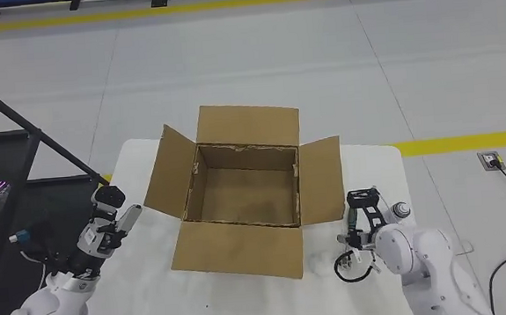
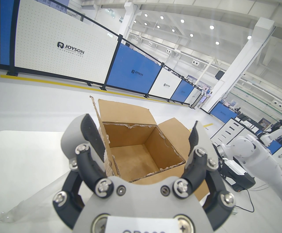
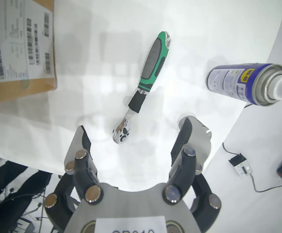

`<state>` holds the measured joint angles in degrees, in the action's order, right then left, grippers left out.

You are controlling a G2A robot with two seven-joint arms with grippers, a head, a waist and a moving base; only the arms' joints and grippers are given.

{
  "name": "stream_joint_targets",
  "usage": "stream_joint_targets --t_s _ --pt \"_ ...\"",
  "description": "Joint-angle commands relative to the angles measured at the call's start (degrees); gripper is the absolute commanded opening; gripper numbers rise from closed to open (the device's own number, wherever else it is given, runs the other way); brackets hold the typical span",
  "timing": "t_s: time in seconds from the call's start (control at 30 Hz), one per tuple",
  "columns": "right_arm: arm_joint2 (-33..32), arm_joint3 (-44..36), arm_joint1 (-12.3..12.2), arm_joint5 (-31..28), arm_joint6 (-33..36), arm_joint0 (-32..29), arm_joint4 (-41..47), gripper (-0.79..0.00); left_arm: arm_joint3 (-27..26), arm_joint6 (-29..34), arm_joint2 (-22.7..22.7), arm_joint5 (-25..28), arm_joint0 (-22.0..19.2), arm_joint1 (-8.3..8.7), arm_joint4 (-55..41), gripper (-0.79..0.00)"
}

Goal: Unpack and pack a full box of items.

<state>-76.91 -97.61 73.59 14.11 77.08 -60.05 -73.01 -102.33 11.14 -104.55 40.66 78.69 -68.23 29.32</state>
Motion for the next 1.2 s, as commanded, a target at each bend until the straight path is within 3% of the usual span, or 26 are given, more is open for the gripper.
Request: stream_joint_targets --t_s 0.0,0.17,0.73,0.87,0.93,1.0,1.17 --pt "1.2 2.7 0.4 2.4 -0.4 1.7 0.3 -0.277 0.0 0.0 0.0 0.0 0.0 0.00 0.0 0.000" --pt "3.1 7.6 1.0 6.1 -1.8 4.0 -0.9 -0.394 0.0 0.0 0.0 0.0 0.0 0.00 0.0 0.000" --pt "5.6 17.8 2.3 9.2 -4.2 8.3 1.4 -0.431 0.0 0.0 0.0 0.0 0.0 0.00 0.0 0.000" --pt "6.0 19.2 2.5 9.4 -4.6 9.0 1.5 -0.514 0.0 0.0 0.0 0.0 0.0 0.00 0.0 0.000" --pt "6.1 19.6 2.6 9.4 -4.6 9.2 1.6 -0.616 0.0 0.0 0.0 0.0 0.0 0.00 0.0 0.000" --pt "5.9 19.9 2.7 9.8 -4.8 9.4 1.7 -0.773 0.0 0.0 0.0 0.0 0.0 0.00 0.0 0.000" --pt "3.5 16.2 2.3 10.0 -5.0 8.1 1.3 -0.785 0.0 0.0 0.0 0.0 0.0 0.00 0.0 0.000"
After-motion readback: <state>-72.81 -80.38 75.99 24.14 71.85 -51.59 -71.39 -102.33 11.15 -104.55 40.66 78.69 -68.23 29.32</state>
